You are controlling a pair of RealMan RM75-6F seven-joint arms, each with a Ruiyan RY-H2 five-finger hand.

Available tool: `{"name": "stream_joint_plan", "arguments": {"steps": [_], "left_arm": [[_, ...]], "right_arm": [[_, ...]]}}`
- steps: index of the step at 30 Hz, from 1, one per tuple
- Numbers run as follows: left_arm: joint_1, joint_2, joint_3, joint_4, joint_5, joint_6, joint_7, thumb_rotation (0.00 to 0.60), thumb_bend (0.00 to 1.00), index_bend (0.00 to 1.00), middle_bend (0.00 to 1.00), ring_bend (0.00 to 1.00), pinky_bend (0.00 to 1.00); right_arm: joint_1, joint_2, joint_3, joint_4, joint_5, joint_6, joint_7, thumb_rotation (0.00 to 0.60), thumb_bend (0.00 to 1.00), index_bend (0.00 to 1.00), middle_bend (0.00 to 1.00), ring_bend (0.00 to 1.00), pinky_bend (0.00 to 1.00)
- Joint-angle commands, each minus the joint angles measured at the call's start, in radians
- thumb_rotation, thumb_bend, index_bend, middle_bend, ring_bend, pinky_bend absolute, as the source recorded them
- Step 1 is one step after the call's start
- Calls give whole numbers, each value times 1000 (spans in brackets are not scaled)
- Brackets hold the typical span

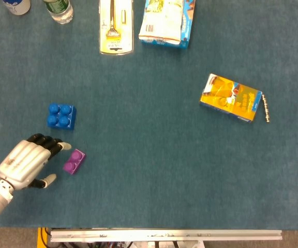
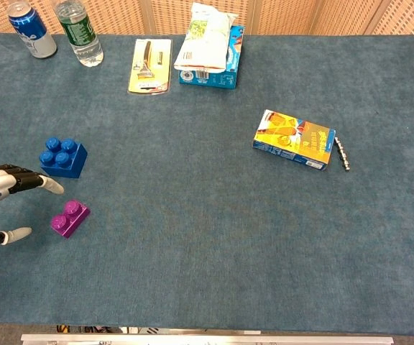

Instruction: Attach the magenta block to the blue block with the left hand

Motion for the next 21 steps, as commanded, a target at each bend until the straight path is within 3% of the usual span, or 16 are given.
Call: {"name": "stream_joint_plan", "arguments": {"steps": [1, 13, 21], "left_arm": [[-9, -9, -2, -2, -18, -16, 14, 600, 297, 167, 226, 210, 183], [-17, -59, 2, 13, -52, -28, 80, 600, 296, 150, 216, 208, 183], [-28, -103, 1, 50, -49, -30, 116, 600, 297, 188, 216, 208, 183]], "right_arm": [[0, 0, -1, 0, -1, 0, 1, 600, 280, 505, 510, 444, 473], [-3, 2, -1, 5, 0, 1, 8, 600, 280, 505, 510, 444, 473], [-4, 1, -1, 8, 1, 2, 10, 600, 280, 505, 510, 444, 473]]}}
